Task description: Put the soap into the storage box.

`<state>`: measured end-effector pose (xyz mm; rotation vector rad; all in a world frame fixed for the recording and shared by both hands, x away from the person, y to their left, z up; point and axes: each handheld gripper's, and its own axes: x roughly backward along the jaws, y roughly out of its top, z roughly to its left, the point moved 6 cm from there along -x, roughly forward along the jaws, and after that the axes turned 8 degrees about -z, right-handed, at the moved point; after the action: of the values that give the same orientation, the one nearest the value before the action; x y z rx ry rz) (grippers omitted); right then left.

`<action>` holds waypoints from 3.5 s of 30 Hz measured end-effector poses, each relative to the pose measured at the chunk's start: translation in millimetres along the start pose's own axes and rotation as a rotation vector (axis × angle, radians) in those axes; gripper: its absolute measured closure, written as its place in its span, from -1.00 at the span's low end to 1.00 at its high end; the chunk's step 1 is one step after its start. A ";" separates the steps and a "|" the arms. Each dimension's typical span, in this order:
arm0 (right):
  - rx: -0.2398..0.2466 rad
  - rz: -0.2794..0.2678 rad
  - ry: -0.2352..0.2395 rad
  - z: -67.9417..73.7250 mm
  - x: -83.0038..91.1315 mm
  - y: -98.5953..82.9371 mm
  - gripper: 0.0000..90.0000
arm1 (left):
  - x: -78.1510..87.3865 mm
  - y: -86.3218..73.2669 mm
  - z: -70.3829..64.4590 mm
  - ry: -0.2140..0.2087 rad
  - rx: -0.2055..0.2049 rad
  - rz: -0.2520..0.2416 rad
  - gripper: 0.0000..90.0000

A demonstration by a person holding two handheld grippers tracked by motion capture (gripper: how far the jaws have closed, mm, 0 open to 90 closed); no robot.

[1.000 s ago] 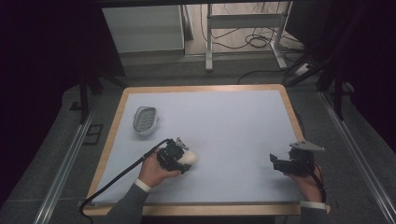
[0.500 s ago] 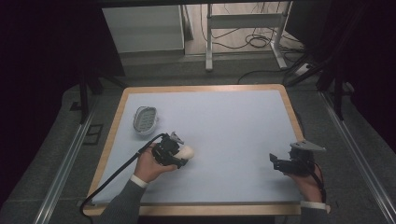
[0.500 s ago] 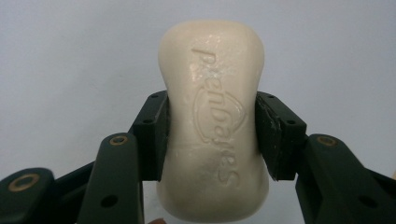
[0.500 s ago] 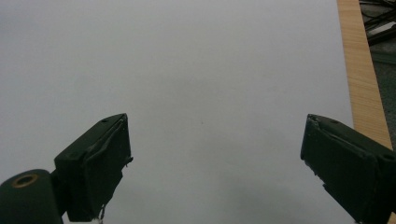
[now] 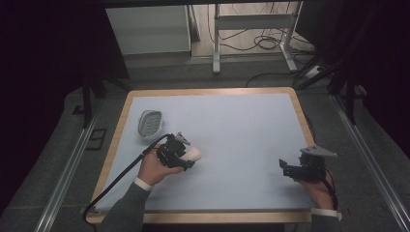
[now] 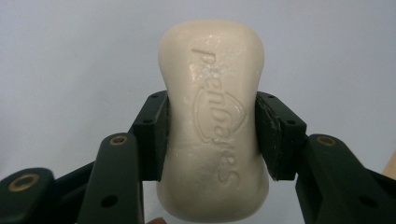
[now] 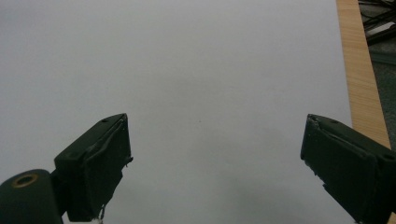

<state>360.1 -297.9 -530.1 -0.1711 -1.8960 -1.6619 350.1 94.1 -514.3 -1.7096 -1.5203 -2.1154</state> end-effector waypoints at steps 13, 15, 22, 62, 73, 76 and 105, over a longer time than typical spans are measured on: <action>-0.005 0.006 -0.012 -1.4 -1.1 -1.2 -0.82 | 5.3 5.7 17.7 0.014 0.032 -0.020 0.10; -0.006 0.005 -0.013 -1.6 -0.7 -1.0 -0.82 | 5.8 6.5 21.2 0.015 0.040 -0.022 0.10; -0.007 0.009 -0.013 -2.1 -1.5 -1.9 -0.82 | 6.5 8.0 31.7 0.029 0.058 -0.015 0.10; -0.004 0.028 -0.027 -4.0 -4.3 -5.8 -0.82 | 30.4 24.4 55.4 0.081 0.064 -0.044 0.10; -0.006 0.030 -0.029 -5.4 -4.3 -6.5 -0.82 | 36.7 30.4 58.6 0.092 0.048 -0.053 0.10; -0.007 0.027 -0.029 -5.1 -4.1 -6.1 -0.82 | 37.6 31.8 60.3 0.094 0.055 -0.057 0.10; -0.013 0.030 -0.028 -5.8 -4.1 -6.9 -0.82 | 38.3 31.5 91.0 0.130 0.113 -0.036 0.10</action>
<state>362.2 -303.6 -538.0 -0.2282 -1.8942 -1.6604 418.9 159.0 -472.0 -1.4895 -1.6109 -2.0681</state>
